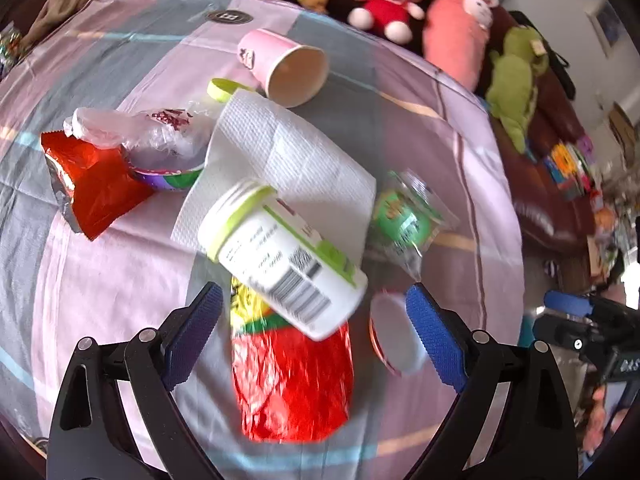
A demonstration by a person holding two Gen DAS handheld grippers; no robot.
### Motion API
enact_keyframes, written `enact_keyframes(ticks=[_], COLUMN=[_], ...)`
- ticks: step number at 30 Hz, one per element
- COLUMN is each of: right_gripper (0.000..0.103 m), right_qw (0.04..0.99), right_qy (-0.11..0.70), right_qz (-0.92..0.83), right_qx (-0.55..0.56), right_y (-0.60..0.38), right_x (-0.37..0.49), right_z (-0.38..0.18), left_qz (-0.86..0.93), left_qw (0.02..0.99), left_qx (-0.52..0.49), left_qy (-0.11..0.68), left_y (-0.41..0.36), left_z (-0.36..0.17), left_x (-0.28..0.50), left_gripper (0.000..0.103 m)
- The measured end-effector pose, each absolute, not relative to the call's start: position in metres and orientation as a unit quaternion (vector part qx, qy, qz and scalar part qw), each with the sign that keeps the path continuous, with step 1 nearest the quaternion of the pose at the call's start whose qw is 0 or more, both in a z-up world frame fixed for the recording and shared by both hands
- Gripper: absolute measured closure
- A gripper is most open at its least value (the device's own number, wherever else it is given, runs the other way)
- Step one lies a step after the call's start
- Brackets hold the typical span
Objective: Collect trash
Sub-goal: 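Return to the table and grasp the white pill bottle with the left tool, then lift the pill bottle with the left tool while the right tool approaches the pink paper cup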
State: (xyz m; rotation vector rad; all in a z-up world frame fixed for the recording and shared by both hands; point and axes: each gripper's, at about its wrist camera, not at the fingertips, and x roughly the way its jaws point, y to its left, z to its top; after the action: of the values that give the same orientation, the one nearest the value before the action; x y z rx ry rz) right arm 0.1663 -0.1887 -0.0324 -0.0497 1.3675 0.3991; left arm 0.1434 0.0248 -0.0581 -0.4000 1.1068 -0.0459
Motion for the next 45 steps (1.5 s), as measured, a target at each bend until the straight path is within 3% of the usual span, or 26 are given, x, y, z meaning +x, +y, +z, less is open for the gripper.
enact_keyframes(ticks=[7,9,11,12,17,29,38,45], right_gripper=[0.020,0.020,0.020,0.020,0.020,0.020,0.020,0.020], right_qw=[0.752,0.750,0.748,0.747,0.742,0.739,0.732,0.720], right_qy=[0.631,0.633,0.636,0.637,0.642,0.629,0.622,0.629], right_qz=[0.186,0.185,0.185,0.184,0.188,0.229,0.261,0.271], right_qx=[-0.041,-0.042,-0.043,-0.044,-0.048,-0.072,-0.092,-0.117], right_y=[-0.173,-0.171,-0.168,-0.165,-0.152,-0.070,0.002,0.006], right_x=[0.190,0.194,0.198,0.200,0.209,0.269,0.332,0.333], right_z=[-0.035,-0.036,-0.038,-0.039,-0.043,-0.027,-0.032,-0.038], left_qz=[0.010,0.013,0.002,0.007,-0.008,-0.045,-0.070,-0.059], left_qw=[0.822,0.821,0.820,0.823,0.840,0.868,0.858,0.858], left_qx=[-0.197,-0.200,-0.209,-0.205,-0.184,-0.174,-0.147,-0.164], left_qy=[0.534,0.535,0.533,0.530,0.510,0.463,0.488,0.483], left_y=[0.027,0.031,0.034,0.036,0.045,0.089,0.100,0.105], left_z=[-0.078,-0.084,-0.090,-0.091,-0.087,-0.045,-0.057,-0.075], left_x=[0.164,0.166,0.166,0.165,0.160,0.152,0.166,0.172], left_gripper=[0.010,0.016,0.034,0.038,0.046,0.052,0.049,0.048])
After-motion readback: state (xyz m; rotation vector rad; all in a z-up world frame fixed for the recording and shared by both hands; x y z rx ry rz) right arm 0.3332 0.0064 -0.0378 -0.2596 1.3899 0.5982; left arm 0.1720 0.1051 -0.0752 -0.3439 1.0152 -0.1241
